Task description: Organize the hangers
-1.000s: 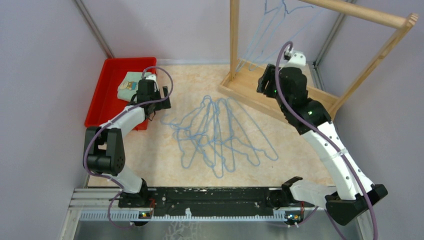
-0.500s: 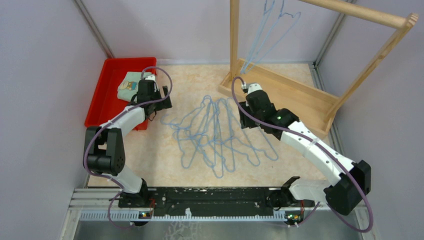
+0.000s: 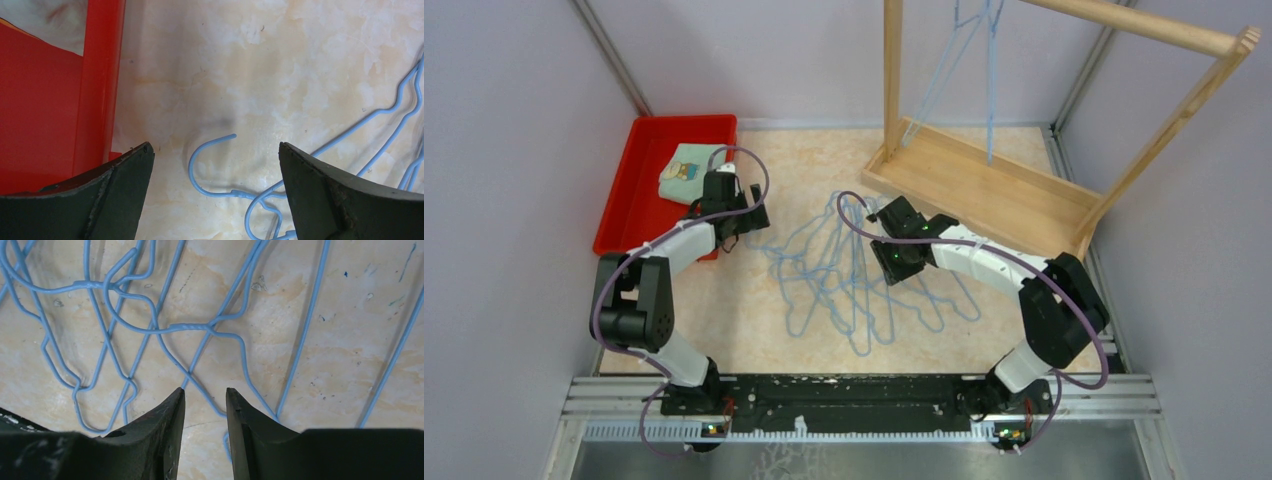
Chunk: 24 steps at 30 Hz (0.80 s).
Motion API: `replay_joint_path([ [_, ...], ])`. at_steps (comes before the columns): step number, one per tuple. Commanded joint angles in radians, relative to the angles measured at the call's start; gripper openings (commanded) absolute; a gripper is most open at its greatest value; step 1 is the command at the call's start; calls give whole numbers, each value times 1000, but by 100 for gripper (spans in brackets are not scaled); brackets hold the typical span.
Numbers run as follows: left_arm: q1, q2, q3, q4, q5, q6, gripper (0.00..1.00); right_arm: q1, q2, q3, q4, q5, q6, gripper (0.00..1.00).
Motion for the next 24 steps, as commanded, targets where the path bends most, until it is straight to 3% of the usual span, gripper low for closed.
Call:
replay_joint_path([
  [1, 7, -36, -20, 24, -11, -3, 100, 9, 5, -15, 37, 83, -12, 36],
  [18, 10, -21, -25, 22, -30, 23, 100, 7, 93, -107, 123, 192, -49, 40],
  [24, 11, -21, -38, 19, -33, 23, 100, 7, 86, -139, 133, 139, -54, 32],
])
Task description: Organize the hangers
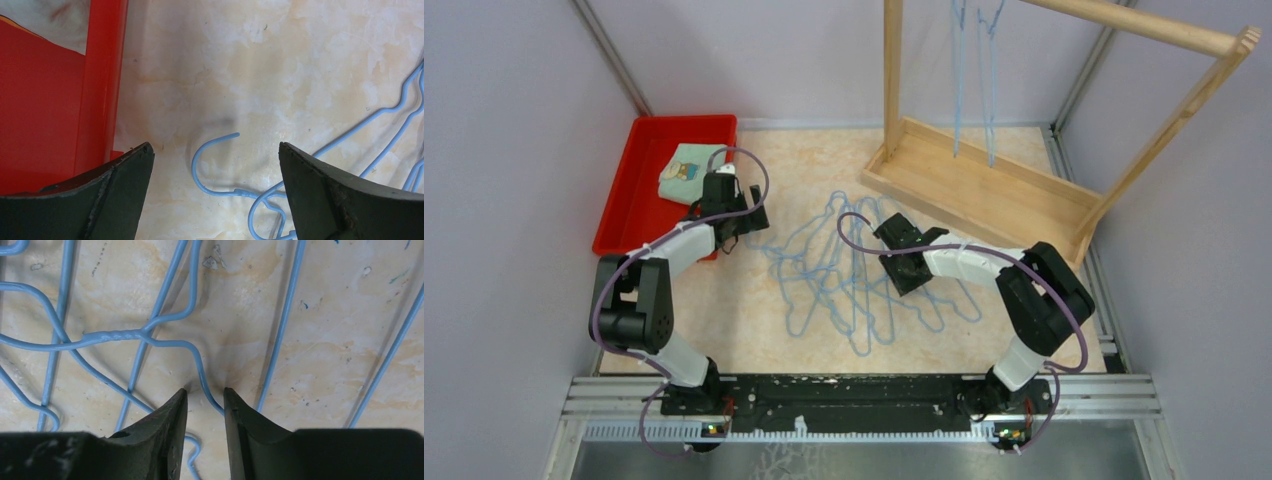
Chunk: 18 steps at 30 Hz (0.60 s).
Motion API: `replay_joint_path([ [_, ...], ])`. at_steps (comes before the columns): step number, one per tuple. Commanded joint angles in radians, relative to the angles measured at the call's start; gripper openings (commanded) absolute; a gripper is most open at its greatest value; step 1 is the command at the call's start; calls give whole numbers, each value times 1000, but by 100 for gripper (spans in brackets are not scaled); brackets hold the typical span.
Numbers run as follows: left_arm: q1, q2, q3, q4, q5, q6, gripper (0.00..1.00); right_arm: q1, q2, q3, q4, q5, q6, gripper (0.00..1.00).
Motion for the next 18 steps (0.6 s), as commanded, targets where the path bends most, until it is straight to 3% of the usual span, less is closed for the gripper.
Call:
replay_joint_path([
  [1, 12, -10, -18, 6, -25, 14, 100, 8, -10, -33, 42, -28, -15, 30],
  [5, 13, -10, -15, 6, -28, 11, 100, 8, -53, -36, 41, -62, -39, 17],
  [8, 13, -6, -6, 5, -26, 6, 100, 8, -87, 0, 22, -91, -54, 1],
  [18, 13, 0, 12, 8, -17, -16, 100, 8, -162, 301, -160, -209, -95, 0],
])
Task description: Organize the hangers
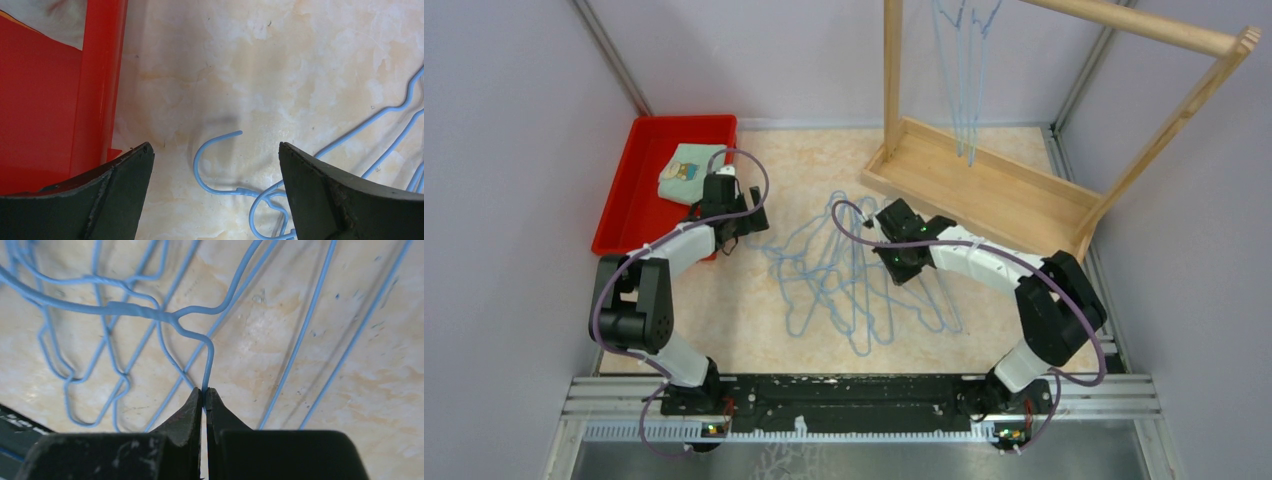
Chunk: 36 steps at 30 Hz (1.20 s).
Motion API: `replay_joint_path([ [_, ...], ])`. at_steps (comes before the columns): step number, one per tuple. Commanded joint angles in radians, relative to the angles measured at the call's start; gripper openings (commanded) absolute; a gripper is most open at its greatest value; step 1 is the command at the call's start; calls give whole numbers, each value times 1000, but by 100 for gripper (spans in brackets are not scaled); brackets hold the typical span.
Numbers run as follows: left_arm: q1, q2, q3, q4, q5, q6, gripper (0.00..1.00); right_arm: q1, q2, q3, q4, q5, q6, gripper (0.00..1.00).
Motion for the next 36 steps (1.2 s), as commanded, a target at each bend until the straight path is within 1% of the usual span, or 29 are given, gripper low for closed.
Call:
replay_joint_path([
  [1, 13, -2, 18, 6, -13, -13, 100, 6, -91, 178, -71, -71, -23, 0],
  [6, 12, -15, 16, 9, -15, -20, 100, 5, -123, 303, -110, -105, -3, 0],
  [9, 12, -21, 16, 7, -14, -19, 100, -16, -126, 385, -115, -124, 29, 0],
  [17, 13, -51, 6, 2, -17, -9, 100, -140, -129, 601, -84, -191, 157, 0],
  [23, 13, -63, -3, 3, -19, -5, 100, -156, -94, 757, -28, -145, 227, 0],
  [26, 13, -69, -4, 3, -26, 4, 100, -156, -86, 829, -27, -103, 250, 0],
  [31, 14, -77, -14, 5, -32, 5, 100, -156, -71, 938, -79, -72, 247, 0],
  [36, 14, -82, -31, 13, -25, -8, 100, -156, -89, 971, -147, -90, 236, 0],
])
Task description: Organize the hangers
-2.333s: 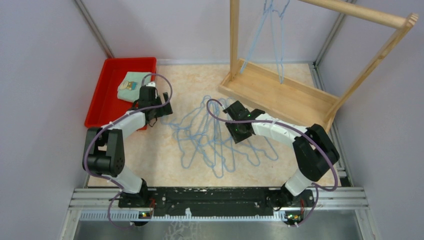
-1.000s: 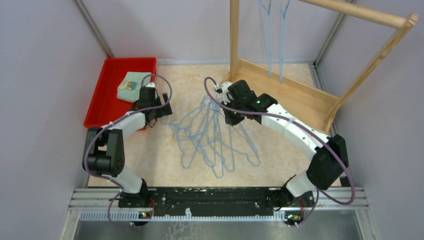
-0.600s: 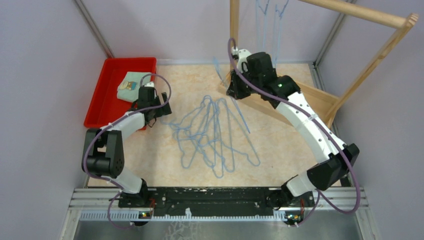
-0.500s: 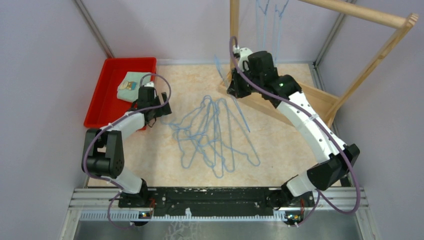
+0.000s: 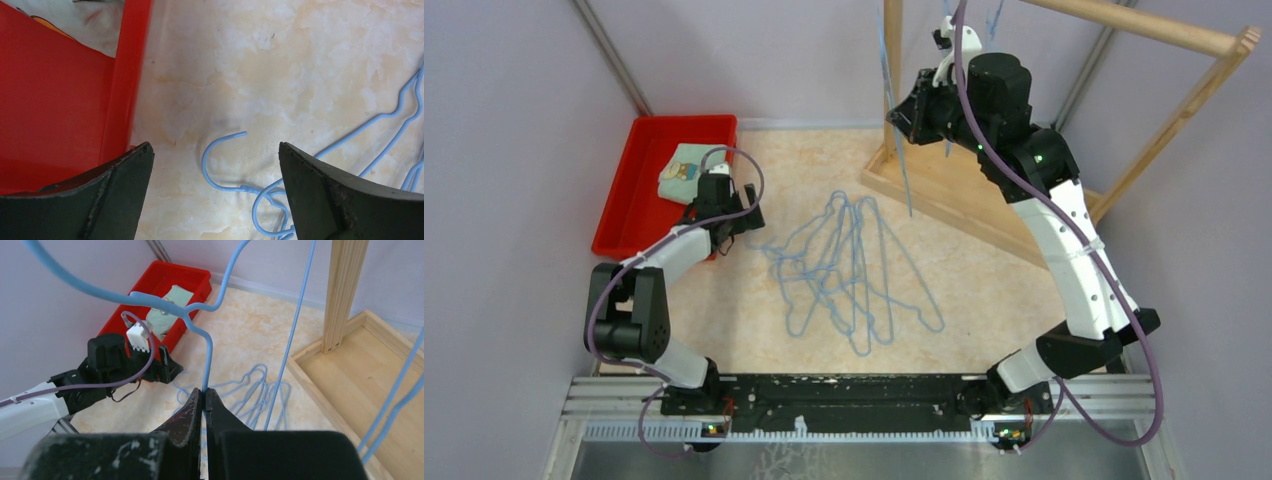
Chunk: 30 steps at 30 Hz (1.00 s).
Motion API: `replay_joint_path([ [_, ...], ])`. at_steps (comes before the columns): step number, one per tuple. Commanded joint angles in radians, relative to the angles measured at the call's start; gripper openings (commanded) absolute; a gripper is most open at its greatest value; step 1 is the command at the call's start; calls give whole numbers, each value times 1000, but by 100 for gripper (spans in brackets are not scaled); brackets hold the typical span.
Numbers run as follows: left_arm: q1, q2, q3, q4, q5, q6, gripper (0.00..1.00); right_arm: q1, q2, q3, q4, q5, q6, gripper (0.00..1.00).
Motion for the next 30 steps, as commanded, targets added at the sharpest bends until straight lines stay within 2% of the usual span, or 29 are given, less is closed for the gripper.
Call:
replay_joint_path([
  [1, 5, -28, -20, 13, -3, -8, 100, 2, -24, 44, -46, 11, 4, 0],
  [4, 5, -33, -26, 16, 1, -12, 100, 2, -71, 10, -42, 74, 1, 0],
  [7, 5, -33, -23, 16, 8, -11, 100, 2, -111, -57, 34, 152, 1, 0],
  [14, 5, -34, -9, 6, -4, 23, 100, -1, -98, -77, 168, 269, 30, 0],
  [22, 5, -24, -21, 13, -1, 11, 100, -1, -107, -3, 81, 227, 12, 0],
  [30, 5, -23, -20, 22, 15, -25, 100, -1, -188, -33, 15, 192, 31, 0],
])
